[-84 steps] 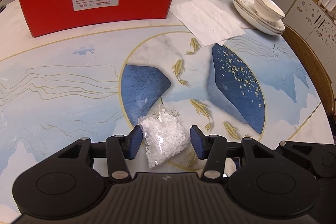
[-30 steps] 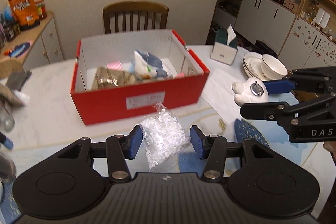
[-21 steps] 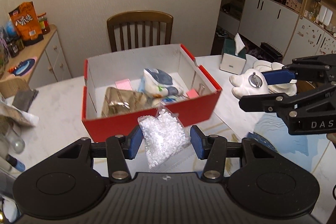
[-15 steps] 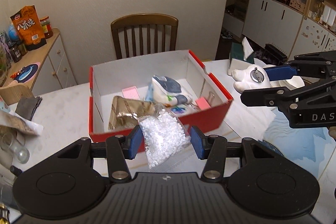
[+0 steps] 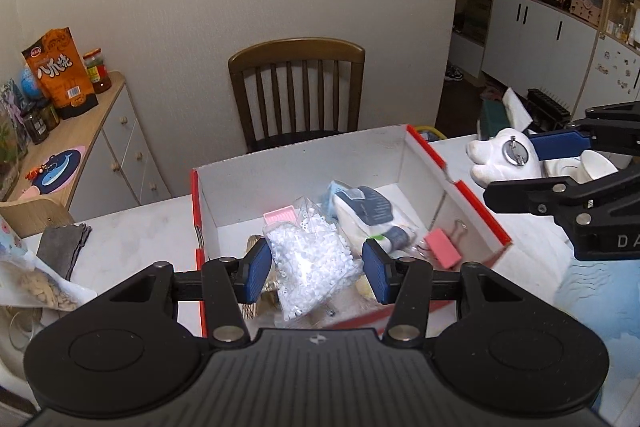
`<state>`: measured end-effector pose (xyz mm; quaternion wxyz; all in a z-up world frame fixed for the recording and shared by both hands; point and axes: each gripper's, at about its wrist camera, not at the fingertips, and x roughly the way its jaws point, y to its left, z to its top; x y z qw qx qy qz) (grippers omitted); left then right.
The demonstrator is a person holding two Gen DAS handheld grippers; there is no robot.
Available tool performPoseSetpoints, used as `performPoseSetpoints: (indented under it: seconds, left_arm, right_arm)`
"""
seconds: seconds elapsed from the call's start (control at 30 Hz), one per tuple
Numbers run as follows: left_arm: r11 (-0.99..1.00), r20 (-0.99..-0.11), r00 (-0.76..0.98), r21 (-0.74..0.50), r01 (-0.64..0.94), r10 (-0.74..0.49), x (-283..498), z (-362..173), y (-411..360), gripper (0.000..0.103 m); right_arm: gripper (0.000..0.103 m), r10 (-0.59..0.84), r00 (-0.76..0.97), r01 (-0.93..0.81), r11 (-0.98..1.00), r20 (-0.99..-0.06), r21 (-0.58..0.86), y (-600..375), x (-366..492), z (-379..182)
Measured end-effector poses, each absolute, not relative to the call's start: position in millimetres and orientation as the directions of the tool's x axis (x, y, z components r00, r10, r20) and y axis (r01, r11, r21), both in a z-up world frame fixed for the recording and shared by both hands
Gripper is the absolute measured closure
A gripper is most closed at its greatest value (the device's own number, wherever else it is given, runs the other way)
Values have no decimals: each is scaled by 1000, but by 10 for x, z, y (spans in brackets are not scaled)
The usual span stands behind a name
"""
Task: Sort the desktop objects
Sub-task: 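Carry the granule bag and plush toy over the red box with both tools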
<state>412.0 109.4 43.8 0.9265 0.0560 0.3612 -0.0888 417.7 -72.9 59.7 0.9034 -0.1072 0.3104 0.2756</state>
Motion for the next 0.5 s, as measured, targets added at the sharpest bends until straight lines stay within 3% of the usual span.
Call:
performPoseSetpoints:
  seconds: [0.5]
  left_arm:
    - [971,-731,676,77,225,-98,4684,64,1023,54]
  right_arm:
    - [52,387,600,-547,837,-700,-6,-533,4661,113]
